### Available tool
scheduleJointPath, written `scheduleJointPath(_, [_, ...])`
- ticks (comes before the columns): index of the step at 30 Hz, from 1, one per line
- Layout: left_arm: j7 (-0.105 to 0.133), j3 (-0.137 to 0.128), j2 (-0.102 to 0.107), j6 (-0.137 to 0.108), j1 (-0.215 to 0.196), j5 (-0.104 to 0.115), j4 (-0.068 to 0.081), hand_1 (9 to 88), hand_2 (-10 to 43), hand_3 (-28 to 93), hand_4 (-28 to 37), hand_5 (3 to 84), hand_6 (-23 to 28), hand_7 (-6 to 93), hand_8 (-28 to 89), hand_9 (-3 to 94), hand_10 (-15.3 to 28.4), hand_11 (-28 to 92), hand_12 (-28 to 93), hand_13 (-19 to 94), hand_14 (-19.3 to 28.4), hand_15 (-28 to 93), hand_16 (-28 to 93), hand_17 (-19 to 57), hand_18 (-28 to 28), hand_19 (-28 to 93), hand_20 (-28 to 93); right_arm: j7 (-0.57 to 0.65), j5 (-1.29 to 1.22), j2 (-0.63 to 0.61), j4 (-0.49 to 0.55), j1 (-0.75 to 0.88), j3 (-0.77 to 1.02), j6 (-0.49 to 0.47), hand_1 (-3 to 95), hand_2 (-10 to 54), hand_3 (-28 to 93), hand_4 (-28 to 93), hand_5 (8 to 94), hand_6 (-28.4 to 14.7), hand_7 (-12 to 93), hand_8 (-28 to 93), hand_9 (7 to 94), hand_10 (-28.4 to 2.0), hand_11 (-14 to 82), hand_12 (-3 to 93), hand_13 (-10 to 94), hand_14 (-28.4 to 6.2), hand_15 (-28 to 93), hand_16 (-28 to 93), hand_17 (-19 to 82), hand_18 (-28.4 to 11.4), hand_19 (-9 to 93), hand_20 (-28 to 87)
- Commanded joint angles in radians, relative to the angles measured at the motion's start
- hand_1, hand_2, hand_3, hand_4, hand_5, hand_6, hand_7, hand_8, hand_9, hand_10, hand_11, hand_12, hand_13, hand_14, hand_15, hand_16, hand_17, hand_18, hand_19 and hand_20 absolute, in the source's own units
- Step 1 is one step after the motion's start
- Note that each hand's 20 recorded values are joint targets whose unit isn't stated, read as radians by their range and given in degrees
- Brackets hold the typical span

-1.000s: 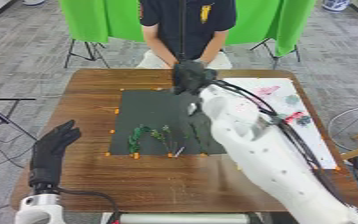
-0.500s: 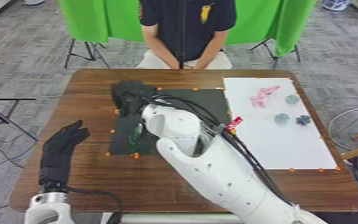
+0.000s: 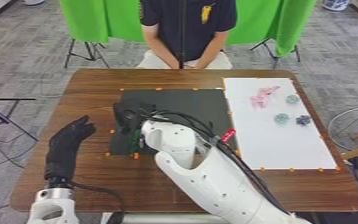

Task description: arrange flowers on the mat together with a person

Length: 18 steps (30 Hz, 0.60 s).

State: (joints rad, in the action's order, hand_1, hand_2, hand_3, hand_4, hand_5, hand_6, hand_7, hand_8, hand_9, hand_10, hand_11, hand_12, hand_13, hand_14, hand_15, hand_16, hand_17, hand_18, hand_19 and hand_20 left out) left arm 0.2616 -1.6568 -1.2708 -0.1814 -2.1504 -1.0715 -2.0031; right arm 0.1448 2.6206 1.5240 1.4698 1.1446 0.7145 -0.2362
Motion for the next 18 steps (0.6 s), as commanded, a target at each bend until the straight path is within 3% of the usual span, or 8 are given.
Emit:
scheduleJointPath(1, [0.005,0.0,-0.007,0.04,-0.007,-0.02,0.017,28.5,-7.7,62,-17.7,45.2,3.0,16.9,-6,45.8,12.7,21,17,36,16.4,19,5,3.7,11.5,7,17,0.001,0.023,0.016,-0.011,-0.001,-0.001,0.038,89.6,-9.5,-28,37,79.6,2.4,15,4,92.1,-8.3,3.0,27.4,94,1.7,66,20,65,-16.2,93,59])
scheduleJointPath(11, [0.002,-0.003,-0.009,0.046,-0.007,-0.018,0.016,28.1,-8.3,62,-17.6,44.9,3.0,16.7,-6,45.6,12.7,21,17,36,16.3,19,5,3.5,11.6,6,17,-0.003,0.003,0.003,-0.001,-0.002,-0.004,0.025,84.7,-9.5,-28,40,73.1,3.4,16,0,88.8,-9.1,6.2,23.5,94,1.6,66,21,65,-16.3,93,59])
scheduleJointPath(18, [-0.002,-0.003,-0.013,0.045,-0.007,-0.021,0.015,28.0,-8.1,62,-17.7,44.9,3.0,16.6,-6,45.5,12.7,21,17,36,16.4,19,5,3.5,11.6,6,17,0.004,-0.03,-0.016,0.032,-0.019,0.002,0.012,80.1,-9.5,-28,45,69.8,4.4,17,-11,87.9,-9.6,10.0,20.5,94,1.5,65,21,64,-16.5,93,59])
